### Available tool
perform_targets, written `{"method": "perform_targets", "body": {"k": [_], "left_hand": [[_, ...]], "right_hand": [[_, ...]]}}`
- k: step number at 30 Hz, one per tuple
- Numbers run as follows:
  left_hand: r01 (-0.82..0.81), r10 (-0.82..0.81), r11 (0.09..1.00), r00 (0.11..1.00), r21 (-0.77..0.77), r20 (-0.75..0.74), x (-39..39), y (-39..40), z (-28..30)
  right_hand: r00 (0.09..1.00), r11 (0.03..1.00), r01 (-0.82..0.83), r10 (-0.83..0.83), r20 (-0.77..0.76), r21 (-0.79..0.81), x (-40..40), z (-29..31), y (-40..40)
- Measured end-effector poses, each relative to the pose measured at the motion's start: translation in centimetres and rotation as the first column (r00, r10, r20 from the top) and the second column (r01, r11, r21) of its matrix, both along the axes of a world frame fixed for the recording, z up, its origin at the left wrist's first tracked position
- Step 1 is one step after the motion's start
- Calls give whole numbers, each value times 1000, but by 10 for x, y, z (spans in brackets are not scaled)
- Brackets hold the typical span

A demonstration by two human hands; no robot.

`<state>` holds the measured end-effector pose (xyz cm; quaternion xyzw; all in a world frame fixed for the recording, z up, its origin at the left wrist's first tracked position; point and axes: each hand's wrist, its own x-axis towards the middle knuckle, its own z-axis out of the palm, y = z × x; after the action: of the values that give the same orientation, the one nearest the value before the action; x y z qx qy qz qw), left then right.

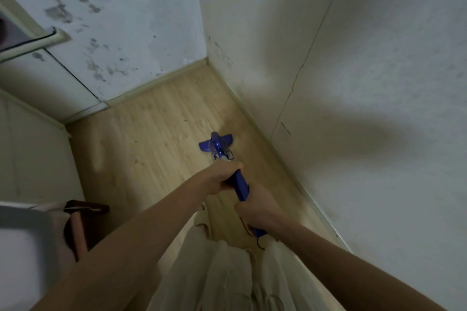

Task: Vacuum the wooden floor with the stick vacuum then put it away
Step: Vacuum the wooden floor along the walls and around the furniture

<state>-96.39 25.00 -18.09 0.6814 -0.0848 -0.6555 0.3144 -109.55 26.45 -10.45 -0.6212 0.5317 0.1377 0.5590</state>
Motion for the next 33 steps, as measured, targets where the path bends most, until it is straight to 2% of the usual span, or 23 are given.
{"method": "perform_targets", "body": {"k": [6, 13, 23, 33], "left_hand": [[-128, 128, 991, 992, -39, 9, 47, -46, -6], [-171, 174, 983, 984, -74, 34, 129, -97, -30], [-39, 44, 998, 996, -54, 82, 232, -160, -60], [-23, 26, 997, 999, -67, 48, 248, -172, -59]], "right_hand": [[999, 999, 48, -48, 4, 3, 55, -18, -49], [997, 997, 71, -71, -26, 6, 144, -48, -98], [979, 979, 205, -205, -18, 12, 248, -91, -146], [969, 970, 240, -237, -75, 35, 265, -98, -159]]}}
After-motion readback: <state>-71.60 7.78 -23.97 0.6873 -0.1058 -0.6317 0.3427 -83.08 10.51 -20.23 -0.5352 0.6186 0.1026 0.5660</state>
